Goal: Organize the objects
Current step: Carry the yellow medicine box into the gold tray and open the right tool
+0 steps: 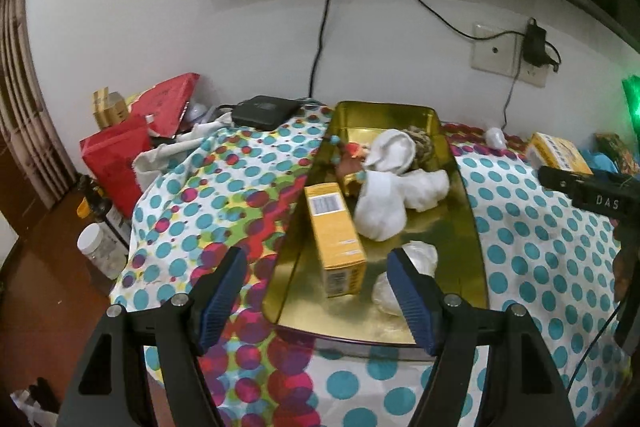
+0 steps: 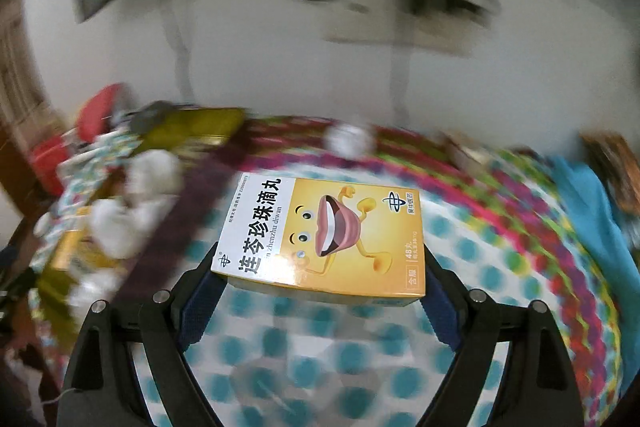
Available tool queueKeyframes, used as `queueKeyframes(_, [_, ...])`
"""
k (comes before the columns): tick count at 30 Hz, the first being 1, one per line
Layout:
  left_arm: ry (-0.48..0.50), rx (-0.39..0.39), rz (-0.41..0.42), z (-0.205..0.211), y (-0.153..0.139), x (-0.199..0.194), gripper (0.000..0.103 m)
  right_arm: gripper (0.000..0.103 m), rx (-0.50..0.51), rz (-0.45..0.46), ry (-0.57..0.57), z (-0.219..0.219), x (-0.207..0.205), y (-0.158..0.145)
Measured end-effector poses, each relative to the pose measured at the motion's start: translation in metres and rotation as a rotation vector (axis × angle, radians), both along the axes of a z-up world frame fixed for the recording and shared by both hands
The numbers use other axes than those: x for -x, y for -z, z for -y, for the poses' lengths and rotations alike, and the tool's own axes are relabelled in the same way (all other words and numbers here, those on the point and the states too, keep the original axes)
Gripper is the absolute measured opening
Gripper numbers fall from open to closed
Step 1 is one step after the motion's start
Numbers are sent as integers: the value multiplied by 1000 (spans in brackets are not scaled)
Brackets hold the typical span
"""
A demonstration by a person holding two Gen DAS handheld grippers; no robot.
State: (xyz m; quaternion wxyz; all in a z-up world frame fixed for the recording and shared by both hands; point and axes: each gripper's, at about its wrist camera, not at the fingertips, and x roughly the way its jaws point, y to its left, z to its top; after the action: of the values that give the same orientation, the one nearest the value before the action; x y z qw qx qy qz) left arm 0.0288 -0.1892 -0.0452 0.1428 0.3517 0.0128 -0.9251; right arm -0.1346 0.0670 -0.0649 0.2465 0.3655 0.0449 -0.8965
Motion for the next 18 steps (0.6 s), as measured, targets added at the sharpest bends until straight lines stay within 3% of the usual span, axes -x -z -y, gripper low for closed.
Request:
queueKeyframes(4, [-15,-8,-17,10,-4,-7,74,86,-2,-39,-153,54,-24,-18])
queueKeyframes(10, [-43,-16,-27,24,-6,-14,74,86,-59,-87,-321,112,-58,-20])
queueKeyframes(18, [-76,-62,-34,44,-4,-20,74,86,-120,-54,-362,158,-63,-4])
